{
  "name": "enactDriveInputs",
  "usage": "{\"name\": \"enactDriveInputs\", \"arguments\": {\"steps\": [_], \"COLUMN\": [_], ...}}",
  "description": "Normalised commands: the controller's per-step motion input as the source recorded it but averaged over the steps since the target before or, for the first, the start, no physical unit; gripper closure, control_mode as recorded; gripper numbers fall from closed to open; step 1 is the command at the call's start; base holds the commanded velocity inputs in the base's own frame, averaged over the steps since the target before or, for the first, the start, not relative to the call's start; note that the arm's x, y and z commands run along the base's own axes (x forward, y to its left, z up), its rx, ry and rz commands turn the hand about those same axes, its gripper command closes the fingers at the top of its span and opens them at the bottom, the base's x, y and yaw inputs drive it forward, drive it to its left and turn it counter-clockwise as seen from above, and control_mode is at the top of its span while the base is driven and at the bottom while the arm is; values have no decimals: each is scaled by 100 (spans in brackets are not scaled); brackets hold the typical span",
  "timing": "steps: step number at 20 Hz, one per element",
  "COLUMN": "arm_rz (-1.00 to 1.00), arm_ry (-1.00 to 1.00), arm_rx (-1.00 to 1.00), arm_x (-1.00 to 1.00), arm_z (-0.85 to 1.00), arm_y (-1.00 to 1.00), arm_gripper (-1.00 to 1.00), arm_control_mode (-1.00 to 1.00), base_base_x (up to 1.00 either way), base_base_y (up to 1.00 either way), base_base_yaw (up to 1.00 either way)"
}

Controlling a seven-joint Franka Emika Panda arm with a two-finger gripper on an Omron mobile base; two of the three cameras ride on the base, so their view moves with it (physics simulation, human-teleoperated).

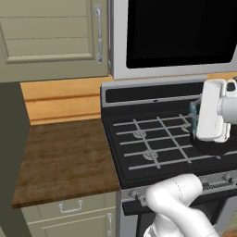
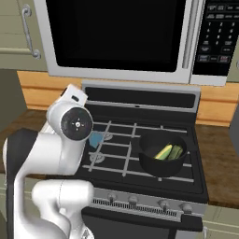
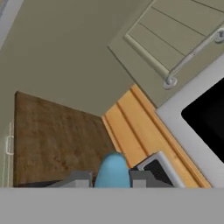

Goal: Put the corn and cucumber in the pot. Retrieve the spatula and lightly stir the vegetables in the pot.

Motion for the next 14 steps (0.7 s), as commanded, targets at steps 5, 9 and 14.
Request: {"name": "enactDriveInputs", "arguments": {"steps": [5,9,14], "arm_rz": [-18,-12,-6], "arm_ry": [-5,-5,-2], "arm_rx": [7,9,5], "arm_x": [17,37,57], "arm_z": [-1,-2,-25], "arm_y": [-100,-100,-88], "arm_gripper": [100,100,100], "arm_control_mode": [-100,-100,-100], "base_base_x": [0,0,0], "base_base_y": [0,0,0], "base_base_yaw": [0,0,0]}}
